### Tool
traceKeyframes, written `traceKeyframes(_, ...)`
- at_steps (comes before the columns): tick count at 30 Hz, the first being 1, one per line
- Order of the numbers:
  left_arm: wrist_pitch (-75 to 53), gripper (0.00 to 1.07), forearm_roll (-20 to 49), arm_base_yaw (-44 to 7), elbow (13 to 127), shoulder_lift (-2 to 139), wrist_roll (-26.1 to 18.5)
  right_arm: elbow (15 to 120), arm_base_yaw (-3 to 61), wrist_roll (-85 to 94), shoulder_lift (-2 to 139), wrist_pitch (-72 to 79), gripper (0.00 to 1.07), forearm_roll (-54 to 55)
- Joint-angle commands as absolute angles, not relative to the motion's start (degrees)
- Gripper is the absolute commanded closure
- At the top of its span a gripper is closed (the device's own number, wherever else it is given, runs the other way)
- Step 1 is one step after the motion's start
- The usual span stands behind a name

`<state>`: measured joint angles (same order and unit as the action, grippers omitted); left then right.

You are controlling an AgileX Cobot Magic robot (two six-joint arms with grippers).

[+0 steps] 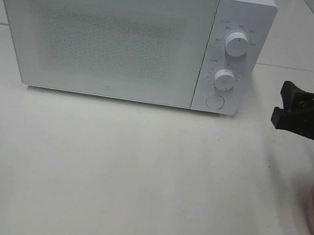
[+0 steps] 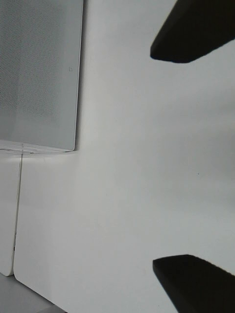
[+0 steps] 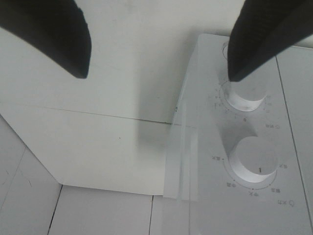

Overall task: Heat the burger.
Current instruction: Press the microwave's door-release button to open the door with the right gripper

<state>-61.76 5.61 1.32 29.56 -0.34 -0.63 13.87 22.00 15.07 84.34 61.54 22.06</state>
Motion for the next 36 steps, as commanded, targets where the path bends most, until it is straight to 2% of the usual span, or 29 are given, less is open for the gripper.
traceKeyframes(1, -61.2, 0.04, 6.2, 1.6, 29.6, -1.7, -0.7, 13.9, 28.5, 17.2, 88.5, 69.4, 0.32, 29.4)
traceKeyframes(3, -61.2, 0.04, 6.2, 1.6, 29.6, -1.7, -0.7, 13.9, 29.9, 17.2, 89.2, 70.5, 0.32, 30.7)
traceKeyframes(4, -61.2, 0.04, 6.2, 1.6, 29.6, -1.7, -0.7, 13.9, 33.2, 17.2, 90.9, 72.8, 0.32, 33.5)
traceKeyframes(6, -61.2, 0.04, 6.2, 1.6, 29.6, -1.7, -0.7, 14.0, 34.7, 17.2, 91.6, 73.5, 0.32, 35.1)
traceKeyframes(8, -61.2, 0.04, 6.2, 1.6, 29.6, -1.7, -0.7, 15.6, 39.4, 17.2, 93.9, 73.6, 0.32, 40.7)
traceKeyframes(18, -61.2, 0.04, 6.2, 1.6, 29.6, -1.7, -0.7, 19.3, 46.4, 17.2, 98.3, 72.9, 0.32, 43.9)
traceKeyframes(27, -61.2, 0.04, 6.2, 1.6, 29.6, -1.7, -0.7, 19.5, 46.9, 12.1, 98.3, 72.1, 0.33, 44.2)
traceKeyframes(36, -61.2, 0.04, 6.2, 1.6, 29.6, -1.7, -0.7, 19.5, 46.9, -13.3, 98.3, 71.9, 0.47, 44.2)
